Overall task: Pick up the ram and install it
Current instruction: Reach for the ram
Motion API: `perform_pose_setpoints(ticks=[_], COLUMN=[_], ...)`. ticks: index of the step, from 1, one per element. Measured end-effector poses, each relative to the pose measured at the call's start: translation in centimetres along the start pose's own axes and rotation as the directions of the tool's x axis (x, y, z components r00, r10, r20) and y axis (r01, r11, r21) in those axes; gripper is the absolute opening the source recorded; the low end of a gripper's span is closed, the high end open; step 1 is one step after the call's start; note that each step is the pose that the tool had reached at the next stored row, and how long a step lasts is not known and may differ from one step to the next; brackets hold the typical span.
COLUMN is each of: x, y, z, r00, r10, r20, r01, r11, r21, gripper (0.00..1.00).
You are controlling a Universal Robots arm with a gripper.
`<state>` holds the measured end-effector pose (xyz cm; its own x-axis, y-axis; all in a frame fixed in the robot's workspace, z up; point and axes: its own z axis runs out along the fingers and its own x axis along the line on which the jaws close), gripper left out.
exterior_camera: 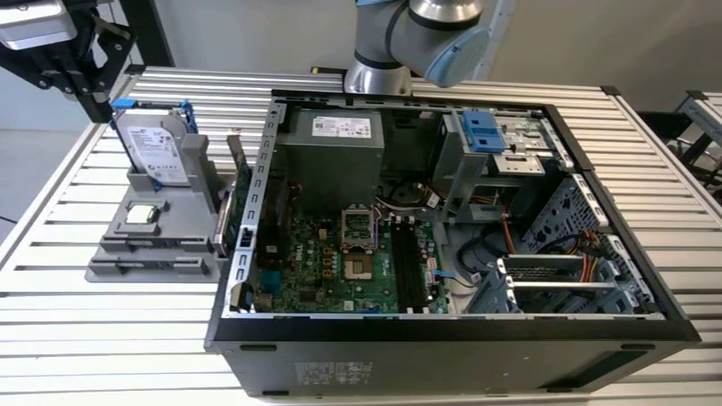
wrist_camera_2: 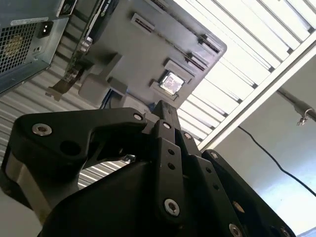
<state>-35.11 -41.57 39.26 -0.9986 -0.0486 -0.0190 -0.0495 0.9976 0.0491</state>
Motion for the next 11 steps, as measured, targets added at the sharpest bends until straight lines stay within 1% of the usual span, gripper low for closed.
perform_pose_setpoints(ticks=[2,4,11], x=[0.01,0.04,0.08], y=[0.00,-0.19,-1.72], z=[0.00,-0.01,-0.08], r00=[1.0000,1.0000,1.0000], r10=[0.000,0.000,0.000], r20=[-0.0001,-0.0001,0.0001], r01=[0.000,0.000,0.000], r11=[1.0000,1.0000,1.0000], r21=[0.0000,-0.0004,-0.0015], gripper=[0.00,0.00,0.00])
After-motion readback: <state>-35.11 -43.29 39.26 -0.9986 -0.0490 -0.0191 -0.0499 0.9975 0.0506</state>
